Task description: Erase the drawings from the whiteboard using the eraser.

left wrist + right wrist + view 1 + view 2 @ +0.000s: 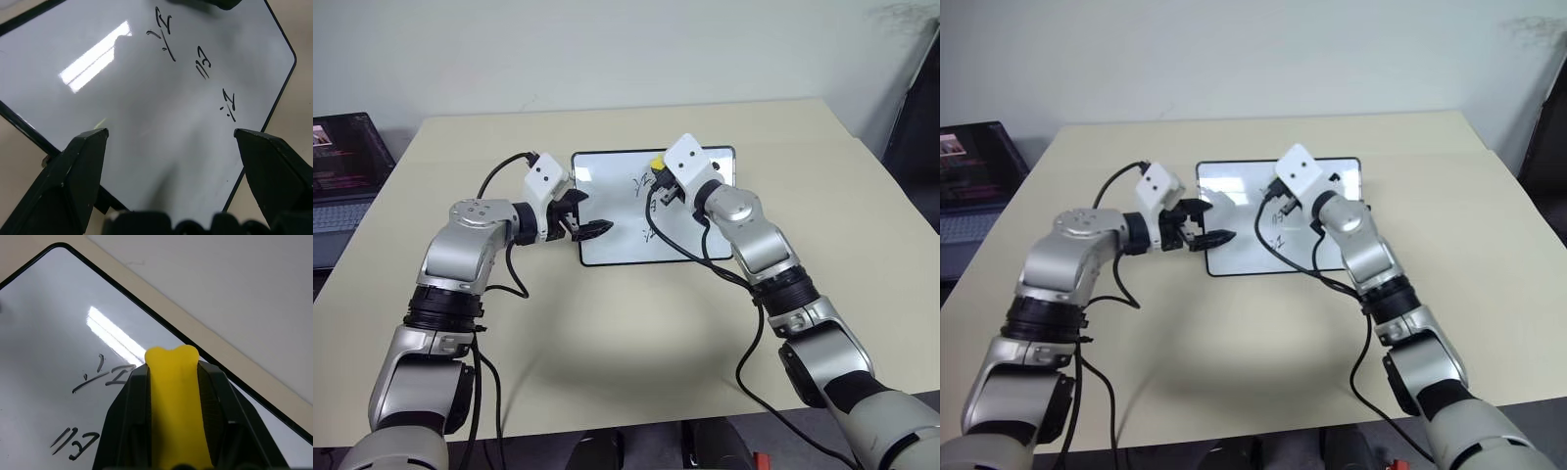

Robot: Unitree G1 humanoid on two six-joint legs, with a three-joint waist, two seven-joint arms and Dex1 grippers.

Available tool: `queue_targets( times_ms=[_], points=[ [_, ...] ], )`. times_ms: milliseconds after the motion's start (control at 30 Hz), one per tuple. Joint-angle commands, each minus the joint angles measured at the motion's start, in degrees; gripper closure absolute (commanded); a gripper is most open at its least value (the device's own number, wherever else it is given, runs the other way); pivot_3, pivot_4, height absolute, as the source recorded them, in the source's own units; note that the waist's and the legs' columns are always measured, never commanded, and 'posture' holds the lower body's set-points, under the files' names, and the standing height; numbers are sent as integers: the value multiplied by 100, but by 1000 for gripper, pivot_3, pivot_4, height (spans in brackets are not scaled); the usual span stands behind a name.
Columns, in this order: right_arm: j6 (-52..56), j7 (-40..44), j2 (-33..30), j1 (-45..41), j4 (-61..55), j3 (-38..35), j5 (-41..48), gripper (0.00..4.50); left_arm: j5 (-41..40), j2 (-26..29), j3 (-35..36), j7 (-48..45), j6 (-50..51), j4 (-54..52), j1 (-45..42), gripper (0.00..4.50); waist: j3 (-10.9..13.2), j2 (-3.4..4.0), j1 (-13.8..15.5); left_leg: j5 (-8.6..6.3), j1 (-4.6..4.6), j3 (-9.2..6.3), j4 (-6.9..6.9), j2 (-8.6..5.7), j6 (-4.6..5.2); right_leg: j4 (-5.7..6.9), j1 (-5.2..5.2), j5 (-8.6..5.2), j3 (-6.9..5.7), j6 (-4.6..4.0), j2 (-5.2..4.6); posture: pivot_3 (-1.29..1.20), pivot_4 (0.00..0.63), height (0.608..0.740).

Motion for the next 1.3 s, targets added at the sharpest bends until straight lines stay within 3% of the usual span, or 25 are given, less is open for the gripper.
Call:
queue_targets(
  times_ms=[33, 333, 633, 1067, 1300],
  points=[
    [-267, 155, 122, -222, 65, 15, -21, 3529, 16, -12, 176, 62, -107, 21, -163, 0, 0, 0, -12, 0, 0, 0, 0, 0, 0, 0, 0, 0, 1, 0, 0, 0, 150, 740],
    [-118, 972, 133, 66, -132, 460, -121, 3529, 168, 39, 234, 264, -286, 246, -208, 0, 0, 0, -19, 0, 0, -3, 2, -1, 0, 0, -1, 0, 0, 0, -1, 0, 150, 740],
    [-435, -145, 128, -437, 388, 48, -530, 3529, 260, 129, 349, 377, -427, 507, -174, 0, -1, -1, -17, 3, 0, -9, 9, 0, -6, 8, -2, 4, -1, -5, -3, 0, 150, 740],
    [-138, 975, 242, 9, 158, 570, -544, 3529, 250, 135, 443, 400, -411, 484, -150, 0, -2, -3, -25, 3, 0, -8, 11, 0, -6, 8, -2, 5, 1, -5, -3, 0, 150, 740],
    [-193, 302, 108, -321, 434, 197, -676, 3529, 199, 131, 397, 291, -335, 280, -41, 0, -2, -3, -11, 3, 0, -12, 41, -2, -7, 37, -2, 5, 0, -5, -3, 0, 150, 740]
  ],
)
